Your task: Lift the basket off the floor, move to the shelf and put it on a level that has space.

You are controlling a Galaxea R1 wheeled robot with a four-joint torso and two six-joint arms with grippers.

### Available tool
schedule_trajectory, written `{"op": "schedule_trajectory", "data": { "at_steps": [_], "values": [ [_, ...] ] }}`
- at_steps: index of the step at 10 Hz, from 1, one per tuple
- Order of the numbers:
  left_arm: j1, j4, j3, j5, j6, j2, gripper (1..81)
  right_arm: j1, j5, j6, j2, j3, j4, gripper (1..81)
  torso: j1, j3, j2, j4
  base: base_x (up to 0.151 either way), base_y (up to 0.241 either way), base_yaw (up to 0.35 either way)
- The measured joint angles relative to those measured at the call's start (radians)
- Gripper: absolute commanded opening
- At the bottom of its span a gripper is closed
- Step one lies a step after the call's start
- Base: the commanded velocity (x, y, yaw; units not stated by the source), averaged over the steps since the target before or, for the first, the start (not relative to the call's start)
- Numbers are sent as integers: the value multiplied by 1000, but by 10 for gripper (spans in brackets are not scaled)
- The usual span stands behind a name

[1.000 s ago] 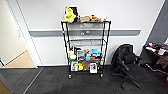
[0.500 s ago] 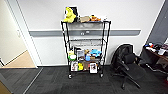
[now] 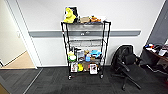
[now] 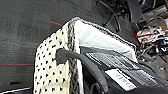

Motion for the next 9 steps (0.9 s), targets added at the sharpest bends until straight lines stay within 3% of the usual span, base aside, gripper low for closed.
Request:
{"op": "schedule_trajectory", "data": {
  "at_steps": [9],
  "values": [
    [-12, 0, 0, -7, 6, 7, 10, 7, 7, -2, -30, 48, 0, 10, 0, 0, 1, 0, 86, 0, 0]
  ]
}}
